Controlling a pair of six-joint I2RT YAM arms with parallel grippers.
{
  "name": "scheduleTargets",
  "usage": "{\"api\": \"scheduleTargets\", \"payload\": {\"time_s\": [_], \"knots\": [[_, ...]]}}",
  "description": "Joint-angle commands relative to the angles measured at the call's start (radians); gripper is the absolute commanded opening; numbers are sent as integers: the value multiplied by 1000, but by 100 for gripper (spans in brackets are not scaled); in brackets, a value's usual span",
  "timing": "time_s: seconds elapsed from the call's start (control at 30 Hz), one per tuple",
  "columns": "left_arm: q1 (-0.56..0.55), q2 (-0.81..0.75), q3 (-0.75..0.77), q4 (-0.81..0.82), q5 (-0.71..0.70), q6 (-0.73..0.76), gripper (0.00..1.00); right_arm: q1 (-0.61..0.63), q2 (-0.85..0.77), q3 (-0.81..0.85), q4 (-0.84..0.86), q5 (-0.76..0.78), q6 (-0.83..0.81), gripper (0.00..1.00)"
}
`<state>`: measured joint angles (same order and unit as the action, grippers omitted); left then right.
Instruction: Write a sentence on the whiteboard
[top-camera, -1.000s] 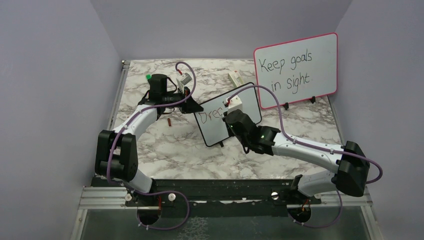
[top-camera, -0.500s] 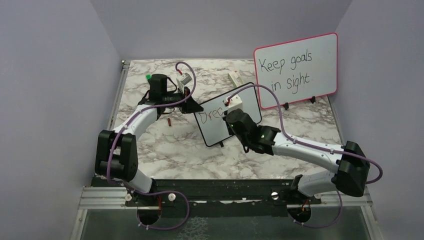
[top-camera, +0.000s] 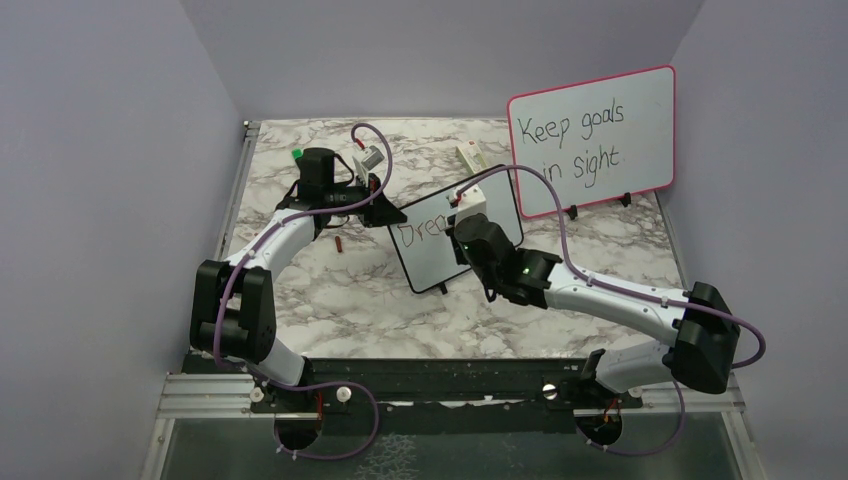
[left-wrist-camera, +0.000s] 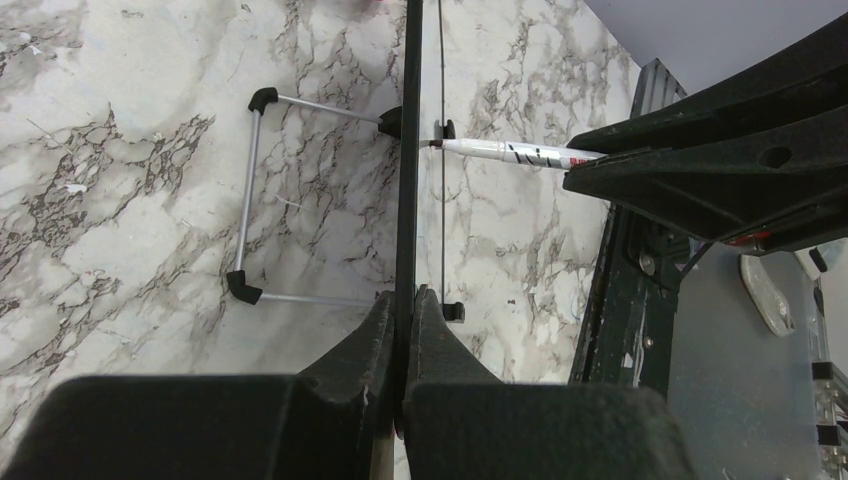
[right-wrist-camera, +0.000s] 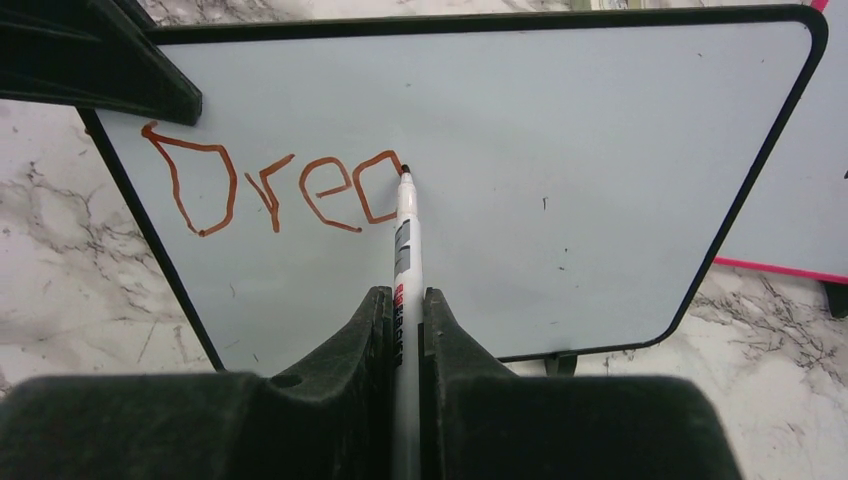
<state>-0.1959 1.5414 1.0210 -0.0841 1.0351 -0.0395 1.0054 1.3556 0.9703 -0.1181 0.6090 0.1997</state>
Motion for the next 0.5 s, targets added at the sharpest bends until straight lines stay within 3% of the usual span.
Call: {"api": "scheduleTargets", "payload": {"time_s": [0.0, 0.47], "knots": [[-46, 65, -38, -128, -117, 82, 0, -13, 2, 36, 54, 16, -17, 1], [-46, 67, -35, -137, -125, 85, 0, -14, -15, -10, -25, -16, 38, 1]]}}
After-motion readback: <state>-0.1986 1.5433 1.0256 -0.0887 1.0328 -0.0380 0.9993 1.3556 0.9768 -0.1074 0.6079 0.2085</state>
